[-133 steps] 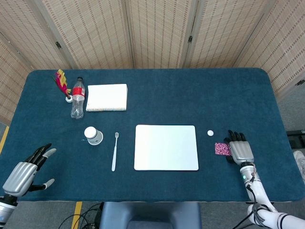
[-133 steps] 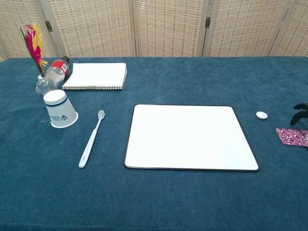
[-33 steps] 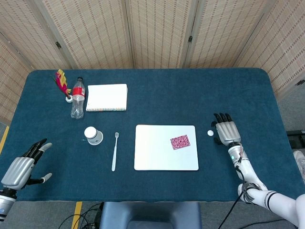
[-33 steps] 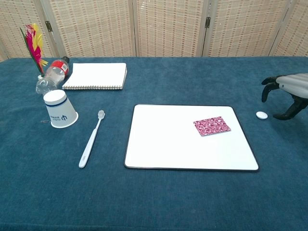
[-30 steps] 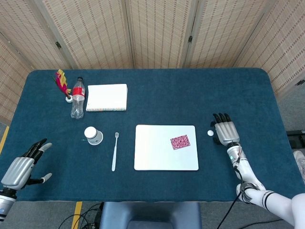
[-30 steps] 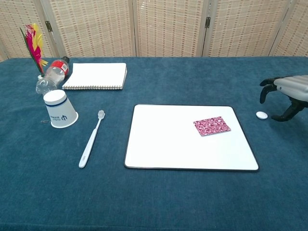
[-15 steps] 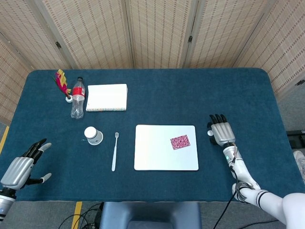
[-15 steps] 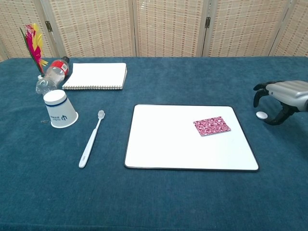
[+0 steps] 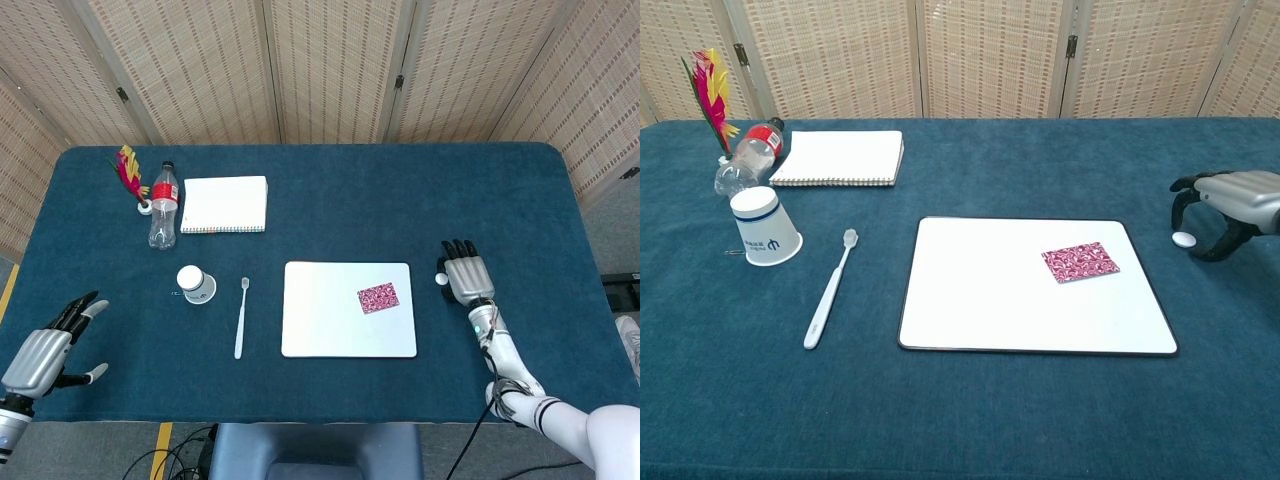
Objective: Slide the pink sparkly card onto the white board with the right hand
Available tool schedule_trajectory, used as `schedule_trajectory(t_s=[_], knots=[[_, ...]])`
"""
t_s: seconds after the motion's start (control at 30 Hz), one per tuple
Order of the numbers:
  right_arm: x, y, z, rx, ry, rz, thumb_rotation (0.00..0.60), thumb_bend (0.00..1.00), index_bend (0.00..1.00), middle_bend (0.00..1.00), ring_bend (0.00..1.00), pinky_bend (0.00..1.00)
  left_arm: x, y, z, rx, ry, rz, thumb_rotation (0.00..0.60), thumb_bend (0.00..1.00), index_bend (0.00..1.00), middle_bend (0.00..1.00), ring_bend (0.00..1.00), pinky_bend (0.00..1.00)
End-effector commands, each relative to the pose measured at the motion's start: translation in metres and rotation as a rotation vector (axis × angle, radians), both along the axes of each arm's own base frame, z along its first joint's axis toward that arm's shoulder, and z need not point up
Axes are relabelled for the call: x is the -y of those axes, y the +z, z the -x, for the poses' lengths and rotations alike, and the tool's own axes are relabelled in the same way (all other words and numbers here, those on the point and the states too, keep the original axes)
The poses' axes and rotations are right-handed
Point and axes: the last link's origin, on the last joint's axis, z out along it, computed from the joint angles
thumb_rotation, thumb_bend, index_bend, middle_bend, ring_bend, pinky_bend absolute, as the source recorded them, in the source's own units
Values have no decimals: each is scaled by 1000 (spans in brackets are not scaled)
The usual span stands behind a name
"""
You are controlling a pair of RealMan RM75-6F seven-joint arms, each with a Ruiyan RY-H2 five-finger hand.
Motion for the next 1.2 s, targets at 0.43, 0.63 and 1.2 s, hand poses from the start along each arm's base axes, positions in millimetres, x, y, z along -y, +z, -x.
schedule_trajectory(t_s=[0.43, 0.63, 1.2], knots=[[3, -2, 1, -9, -3, -4, 600, 268, 525, 123, 0, 0, -2, -1, 1, 3, 2, 1, 600, 255, 108, 24, 61, 296], [-3, 11, -12, 22, 47, 30, 600, 273, 530, 125, 0, 0, -2, -1, 1, 2, -2, 2, 600, 255, 106, 24, 61, 296], [-24, -21, -80, 62, 178, -90, 600, 271, 530, 125, 0, 0, 0, 5, 3, 32, 10, 1, 600, 255, 106, 24, 61, 296]])
